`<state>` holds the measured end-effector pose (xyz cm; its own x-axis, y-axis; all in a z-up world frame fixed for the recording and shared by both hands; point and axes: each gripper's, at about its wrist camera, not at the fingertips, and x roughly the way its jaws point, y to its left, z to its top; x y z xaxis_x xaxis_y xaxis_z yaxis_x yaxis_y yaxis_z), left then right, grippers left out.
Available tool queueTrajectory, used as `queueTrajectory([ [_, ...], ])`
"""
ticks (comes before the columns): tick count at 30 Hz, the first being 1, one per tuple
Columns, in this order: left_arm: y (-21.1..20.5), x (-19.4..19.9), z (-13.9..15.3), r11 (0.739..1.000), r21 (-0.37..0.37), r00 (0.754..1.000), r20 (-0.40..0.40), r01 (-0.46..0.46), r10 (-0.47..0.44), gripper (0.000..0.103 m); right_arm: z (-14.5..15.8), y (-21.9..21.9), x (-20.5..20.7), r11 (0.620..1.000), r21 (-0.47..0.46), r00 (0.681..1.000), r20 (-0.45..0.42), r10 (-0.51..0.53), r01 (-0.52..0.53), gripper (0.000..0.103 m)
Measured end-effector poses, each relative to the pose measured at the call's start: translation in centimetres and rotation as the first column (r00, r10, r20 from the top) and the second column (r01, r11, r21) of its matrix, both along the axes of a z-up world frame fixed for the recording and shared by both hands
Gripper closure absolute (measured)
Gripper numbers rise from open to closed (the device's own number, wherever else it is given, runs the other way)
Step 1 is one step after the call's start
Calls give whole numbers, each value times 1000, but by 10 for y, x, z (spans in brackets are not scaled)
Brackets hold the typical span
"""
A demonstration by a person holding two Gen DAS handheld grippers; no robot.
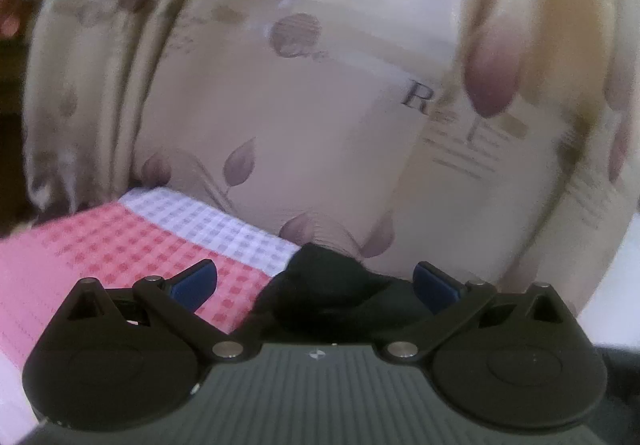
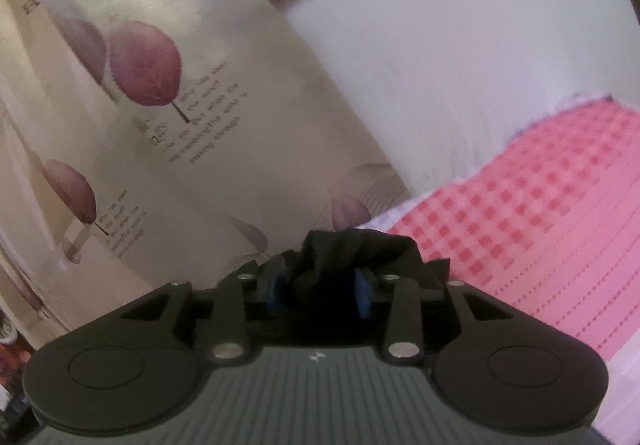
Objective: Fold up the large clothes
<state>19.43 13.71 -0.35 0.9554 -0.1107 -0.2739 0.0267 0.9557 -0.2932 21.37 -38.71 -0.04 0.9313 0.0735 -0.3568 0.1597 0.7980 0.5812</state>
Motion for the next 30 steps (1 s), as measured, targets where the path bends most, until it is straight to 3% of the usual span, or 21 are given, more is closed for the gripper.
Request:
queueTrajectory([
  [2, -10, -2, 4, 999, 38, 1000, 13, 19, -20, 0, 2, 0, 0, 1000, -6, 1000, 3, -14, 14, 32],
  [8, -35, -6, 10, 990, 119, 997, 35, 69, -74, 0, 9, 6, -2, 999, -34, 1000, 18, -1, 2, 31],
  [12, -47, -5, 12, 986, 141, 995, 35, 91, -96, 0, 19, 38, 3, 983, -152, 994, 14, 110, -107, 31],
  [15, -57, -4, 12, 982, 159, 993, 36, 105, -112, 0, 24, 75, 11, 937, -268, 973, -5, 230, -223, 31],
  [20, -76, 4, 8, 967, 193, 985, 16, 163, -170, 0, 18, 139, 28, 813, -448, 919, -57, 390, -373, 32],
  [23, -87, 12, 2, 950, 199, 970, -9, 241, -244, 3, 7, 164, 44, 763, -479, 892, -112, 438, -435, 38],
  [26, -100, 20, -4, 917, 208, 940, -52, 342, -338, 15, -5, 180, 60, 725, -489, 869, -177, 462, -485, 70],
  [30, -118, 29, -13, 869, 220, 897, -102, 443, -431, 49, -16, 195, 76, 696, -493, 848, -220, 482, -523, 77],
])
